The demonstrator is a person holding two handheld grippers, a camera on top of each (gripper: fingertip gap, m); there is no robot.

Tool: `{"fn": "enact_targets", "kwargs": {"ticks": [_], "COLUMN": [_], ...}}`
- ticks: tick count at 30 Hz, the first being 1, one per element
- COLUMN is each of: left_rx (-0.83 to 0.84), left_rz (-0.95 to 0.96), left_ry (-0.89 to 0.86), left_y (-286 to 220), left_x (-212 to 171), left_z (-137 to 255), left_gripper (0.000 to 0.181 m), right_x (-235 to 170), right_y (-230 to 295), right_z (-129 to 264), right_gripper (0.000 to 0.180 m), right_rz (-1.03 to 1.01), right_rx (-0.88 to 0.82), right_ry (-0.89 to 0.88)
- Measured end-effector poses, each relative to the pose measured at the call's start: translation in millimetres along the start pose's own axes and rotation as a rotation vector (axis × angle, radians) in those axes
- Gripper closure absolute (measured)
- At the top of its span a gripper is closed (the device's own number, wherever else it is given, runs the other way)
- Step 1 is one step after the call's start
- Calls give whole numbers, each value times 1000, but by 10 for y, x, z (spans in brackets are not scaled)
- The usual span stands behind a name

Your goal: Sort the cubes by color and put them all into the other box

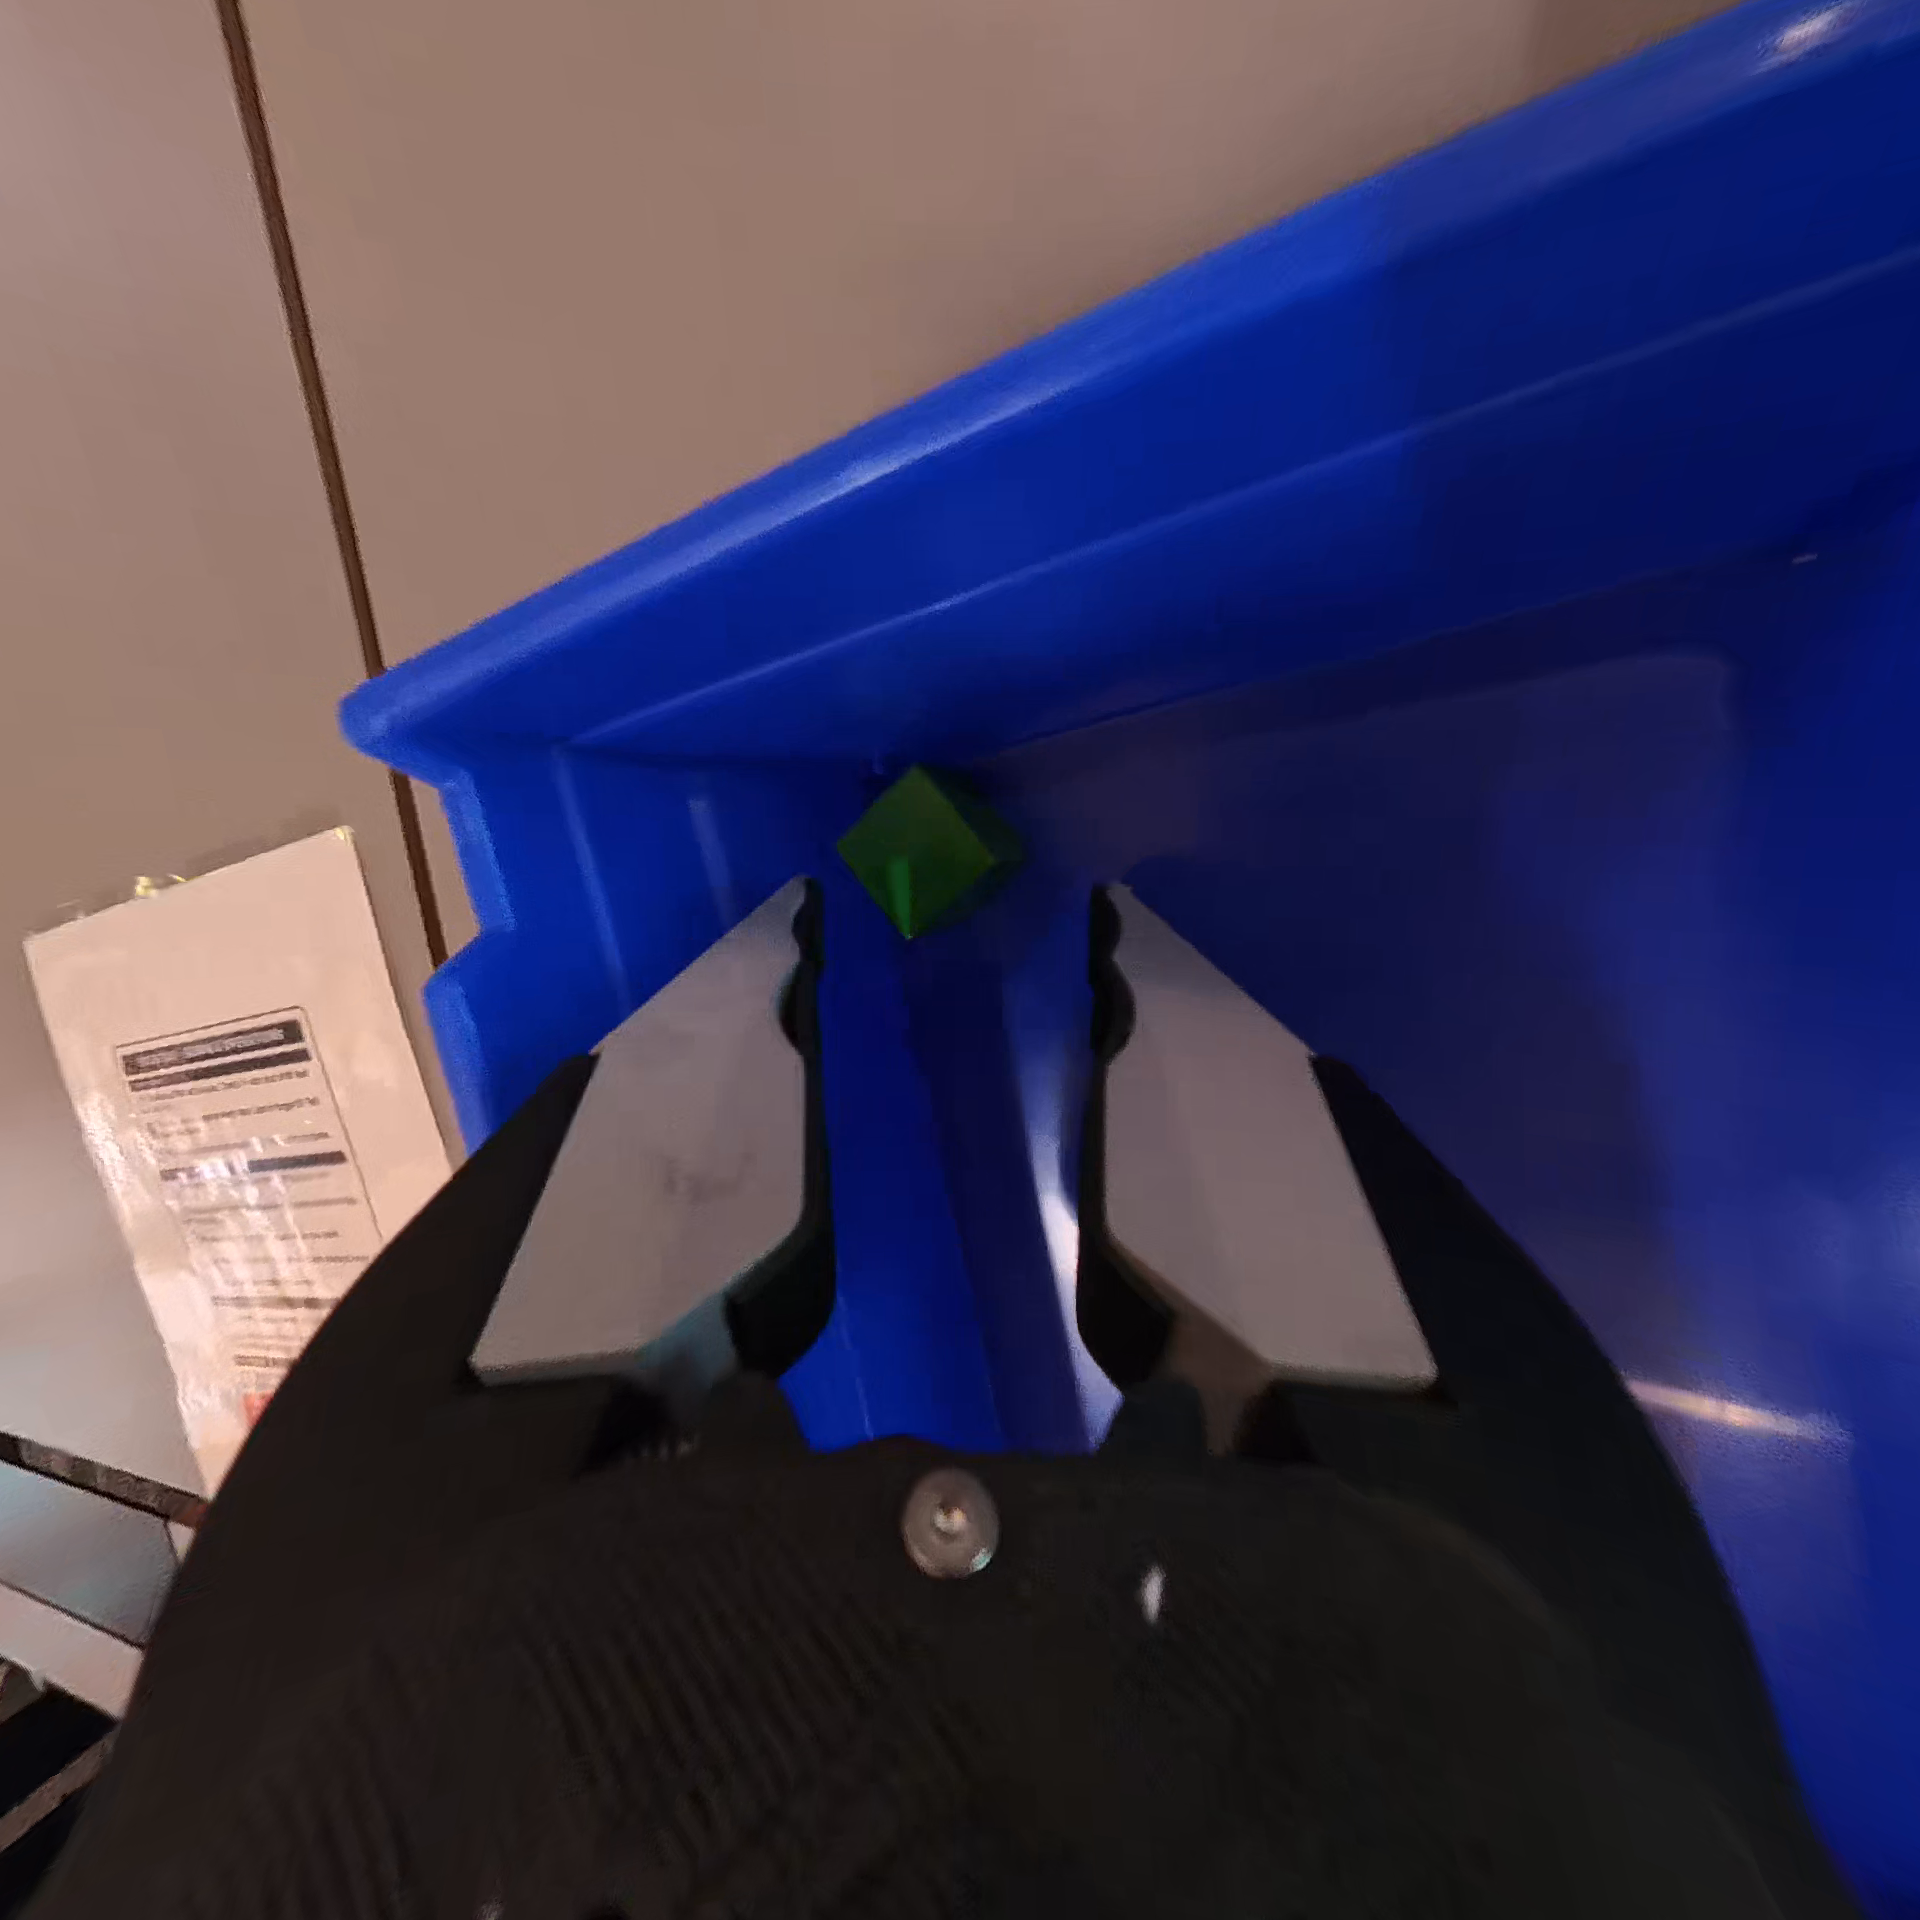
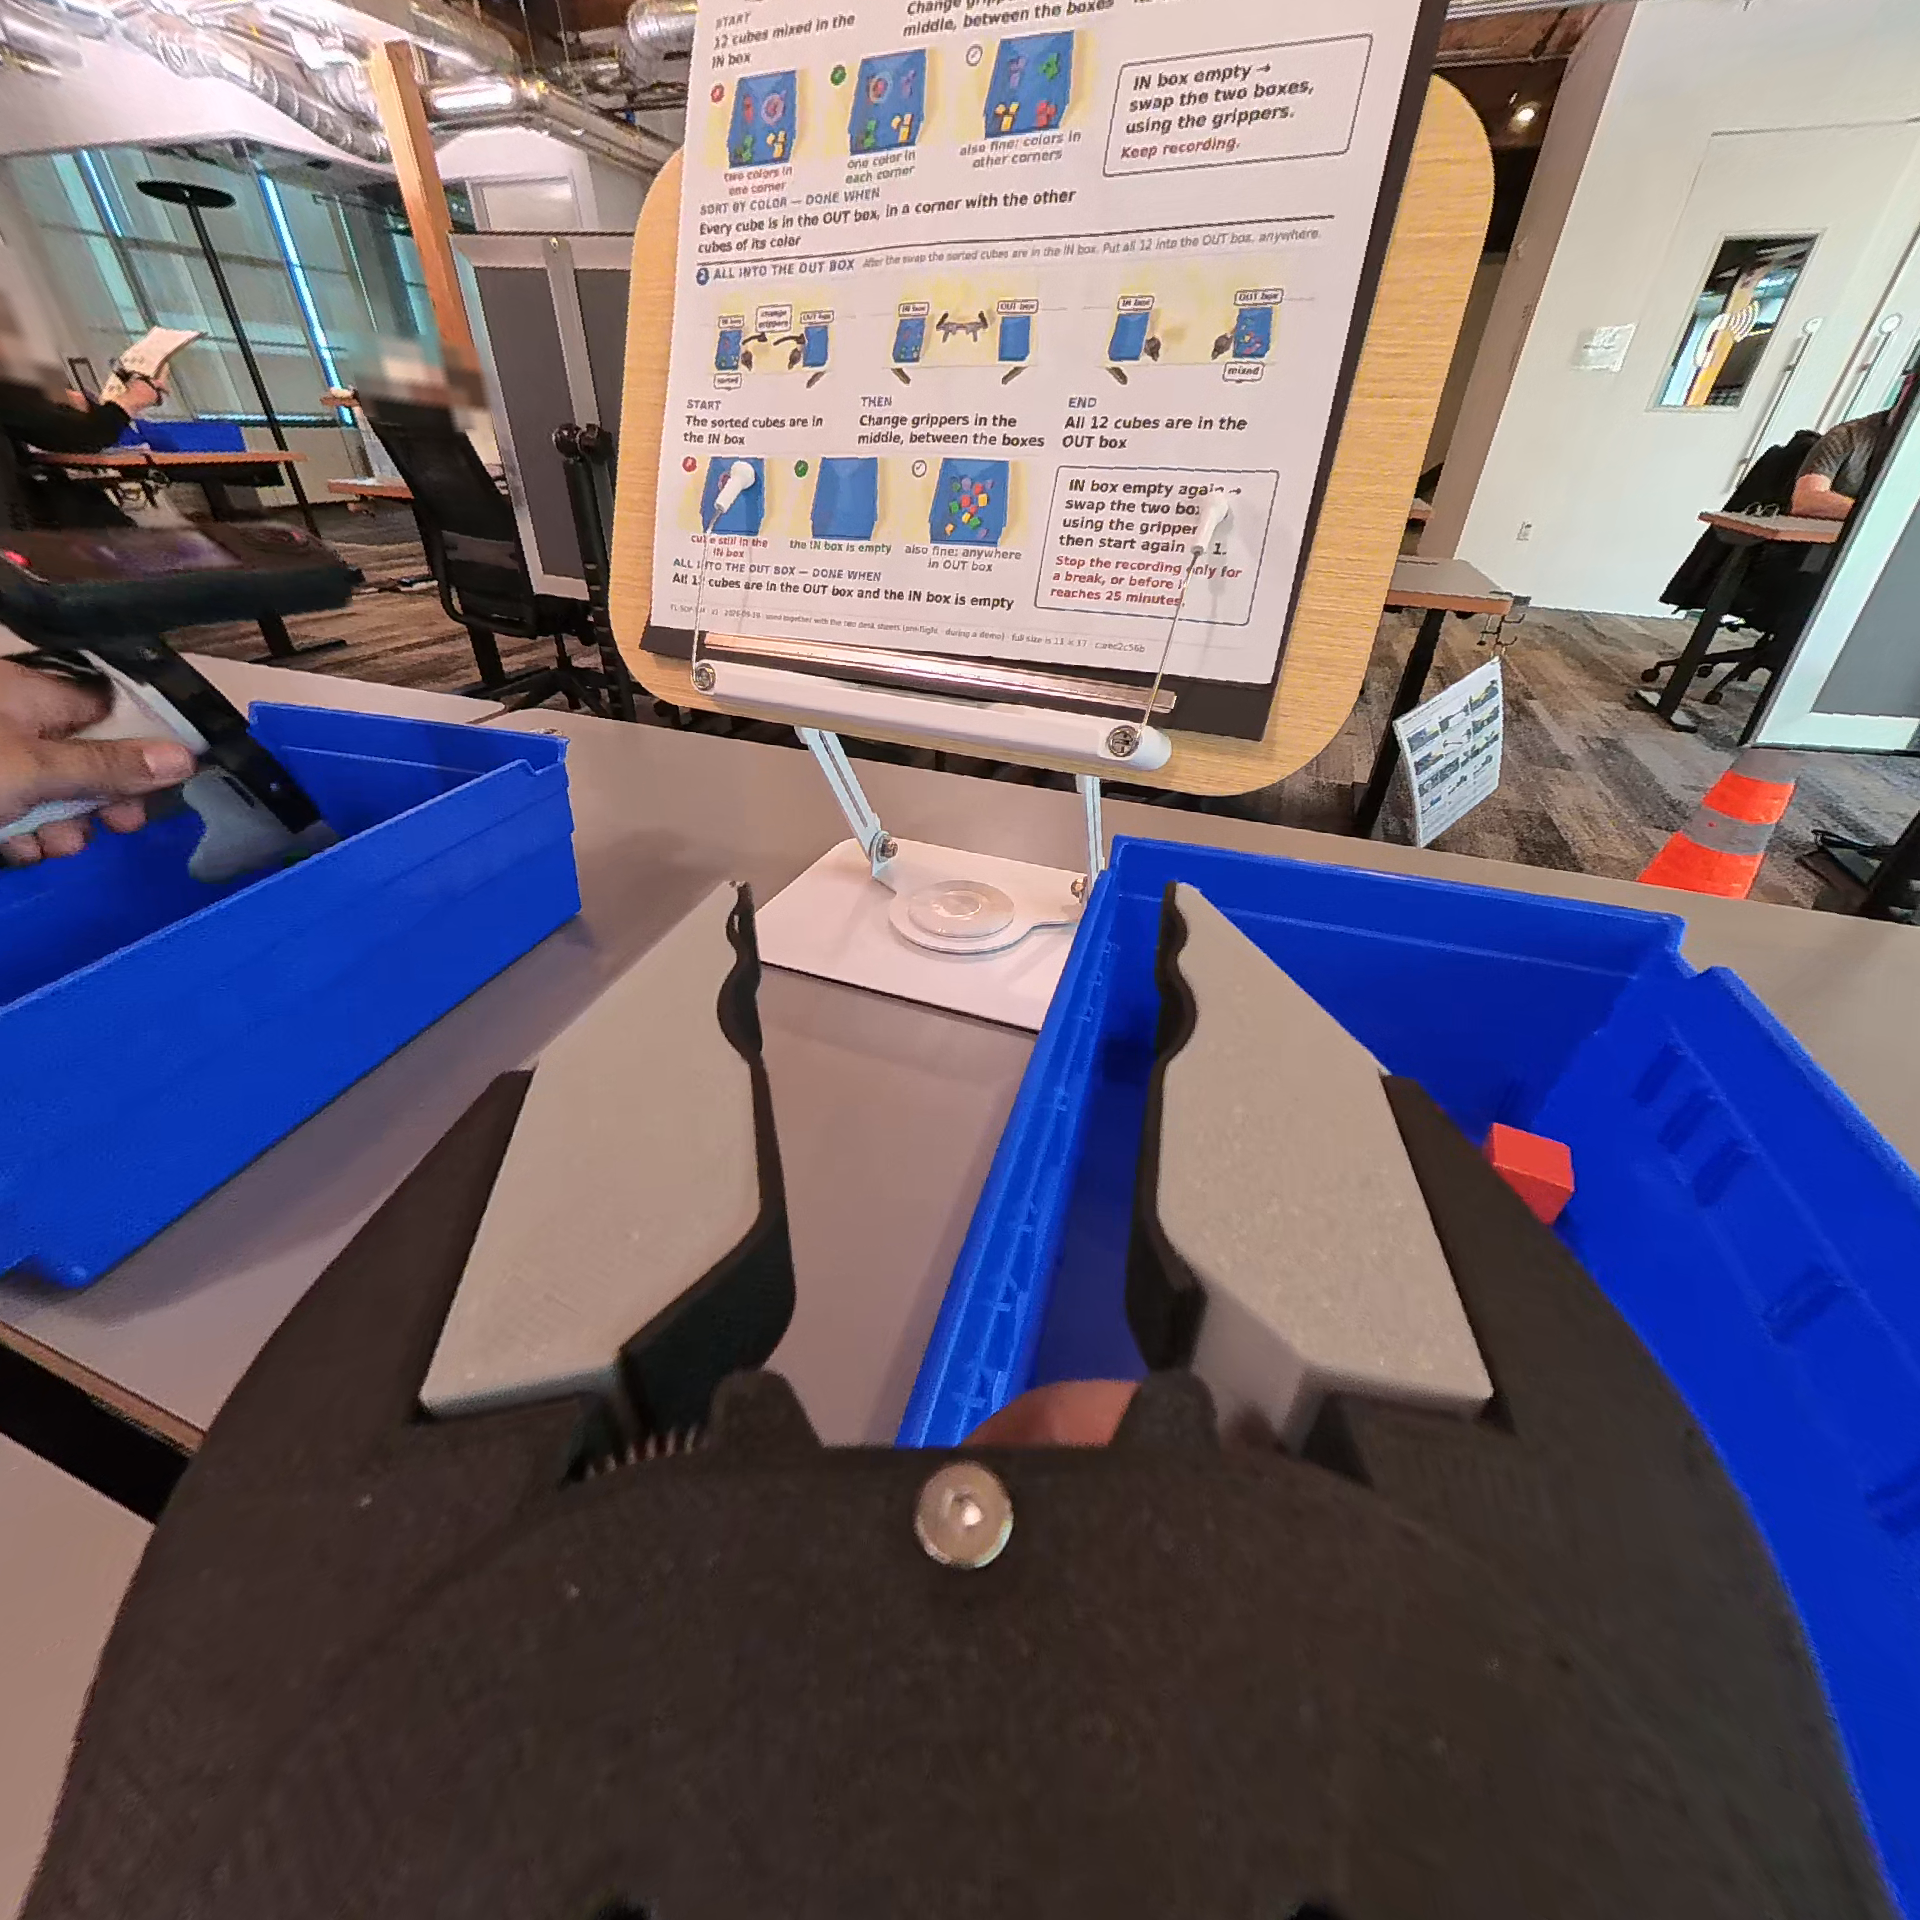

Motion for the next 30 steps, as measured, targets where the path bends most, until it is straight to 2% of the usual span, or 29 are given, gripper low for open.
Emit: {"fn": "enact_targets", "kwargs": {"ticks": [3,10,14,15,19,25,29,30], "left_rx": [-9,-81,-218,-244,-250,-250,-283,-304], "left_rz": [27,7,-13,3,8,-6,42,68], "left_ry": [30,-10,-28,-29,-33,-98,-90,-82], "left_y": [-11,-88,-264,-287,-322,-389,-478,-505], "left_x": [-47,-5,4,13,8,124,186,198], "left_z": [-139,-150,-15,11,14,28,27,32], "left_gripper": [145,148,170,167,133,121,123,130], "right_x": [0,-13,-7,-6,0,3,4,6], "right_y": [-1,37,45,46,55,78,93,96], "right_z": [0,-21,-19,-17,-14,-19,-24,-23], "right_gripper": [105,106,107,107,109,111,111,111], "right_rz": [-3,8,7,6,5,11,16,17], "right_rx": [2,14,19,20,25,34,38,39], "right_ry": [-3,9,7,6,3,3,4,4]}}
Point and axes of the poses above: each gripper's, where its closed fingertips meet, z back along the fingers, x out of its top, y = z × x across the jaws, the point moved 1 cm from there along z, back along the fingers, and after that the axes turned 15 degrees about x, right-handed, at the moved point
